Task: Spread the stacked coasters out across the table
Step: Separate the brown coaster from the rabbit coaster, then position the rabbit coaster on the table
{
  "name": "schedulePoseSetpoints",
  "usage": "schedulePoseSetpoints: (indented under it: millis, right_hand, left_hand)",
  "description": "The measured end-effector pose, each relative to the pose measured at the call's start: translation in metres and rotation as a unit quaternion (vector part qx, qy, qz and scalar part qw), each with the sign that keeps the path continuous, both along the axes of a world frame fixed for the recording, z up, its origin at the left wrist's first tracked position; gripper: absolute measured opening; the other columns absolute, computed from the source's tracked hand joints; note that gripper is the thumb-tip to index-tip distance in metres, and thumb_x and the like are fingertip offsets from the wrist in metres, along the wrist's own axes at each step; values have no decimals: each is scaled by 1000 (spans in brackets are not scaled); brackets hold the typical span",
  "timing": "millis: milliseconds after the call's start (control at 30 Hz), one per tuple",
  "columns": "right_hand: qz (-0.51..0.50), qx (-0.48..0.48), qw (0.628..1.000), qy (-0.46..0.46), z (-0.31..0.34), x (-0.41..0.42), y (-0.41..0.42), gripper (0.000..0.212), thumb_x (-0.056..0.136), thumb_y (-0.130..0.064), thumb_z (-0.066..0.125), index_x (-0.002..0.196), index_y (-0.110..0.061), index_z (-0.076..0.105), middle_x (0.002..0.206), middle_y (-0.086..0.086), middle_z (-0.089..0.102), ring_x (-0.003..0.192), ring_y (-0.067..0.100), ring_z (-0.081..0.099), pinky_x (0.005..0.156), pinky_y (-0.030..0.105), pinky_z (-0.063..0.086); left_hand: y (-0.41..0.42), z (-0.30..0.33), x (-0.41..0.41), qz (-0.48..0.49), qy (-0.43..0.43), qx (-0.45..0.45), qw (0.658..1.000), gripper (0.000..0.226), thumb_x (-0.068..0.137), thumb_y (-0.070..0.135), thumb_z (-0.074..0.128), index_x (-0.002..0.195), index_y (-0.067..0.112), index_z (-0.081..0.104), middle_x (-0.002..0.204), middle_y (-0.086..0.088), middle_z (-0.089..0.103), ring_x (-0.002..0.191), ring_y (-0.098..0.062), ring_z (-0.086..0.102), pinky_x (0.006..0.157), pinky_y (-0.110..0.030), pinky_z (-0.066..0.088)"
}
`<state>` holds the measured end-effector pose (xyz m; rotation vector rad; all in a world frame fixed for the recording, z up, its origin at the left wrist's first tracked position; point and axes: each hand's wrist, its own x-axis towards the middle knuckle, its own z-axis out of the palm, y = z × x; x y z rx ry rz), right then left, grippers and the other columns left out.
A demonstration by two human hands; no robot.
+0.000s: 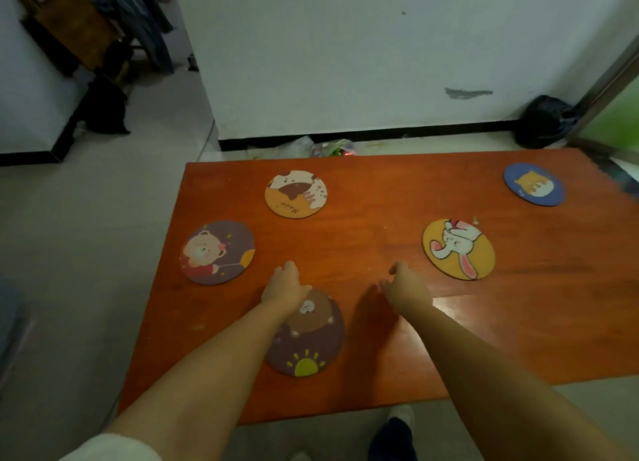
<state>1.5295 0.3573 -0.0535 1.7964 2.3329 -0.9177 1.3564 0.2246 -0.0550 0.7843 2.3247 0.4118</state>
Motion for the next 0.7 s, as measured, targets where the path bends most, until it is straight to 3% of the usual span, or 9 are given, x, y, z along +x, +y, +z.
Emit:
schedulePoseSetpoints:
  millis: [133,233,467,600,700]
  right_hand:
    - [-37,26,999,-3,11,43,60,38,91,-26,57,123,-6,50,115,18,64,105,36,60,80,37,47]
    - [-55,33,998,-1,11,78,111,35,91,-24,56,119,-4,52,113,21,64,104,38,60,80,38,49]
    - [-45,-6,998,-33,-9,135,221,35,91,-24,57,117,-2,54,118,21,62,110,37,59,88,40,48]
    - [-16,-35,999,-22,-25,143,251,31,92,-22,53,112,1,54,113,22,62,95,34,58,74,35,44]
    - [-11,-61,998,-21,-34,137,257,28,90,-25,57,105,-1,54,108,20,63,86,31,57,66,33,40]
  left_hand:
    - [67,5,31,-10,-9,60,998,29,89,31,60,111,14,49,118,-8,54,94,-24,54,72,-34,44]
    - [122,5,58,-14,-26,72,997,23,89,32,61,102,18,49,113,-7,56,90,-22,53,72,-33,46]
    - [232,-11,128,14,-44,6,999,32,90,31,58,114,9,54,118,-15,62,105,-32,60,83,-39,51]
    - [265,-17,153,61,-58,-48,995,45,90,37,59,123,7,51,125,-15,60,111,-34,59,89,-44,51]
    - [277,-20,162,88,-19,-81,993,49,90,33,61,130,8,48,133,-15,55,119,-34,55,93,-45,51]
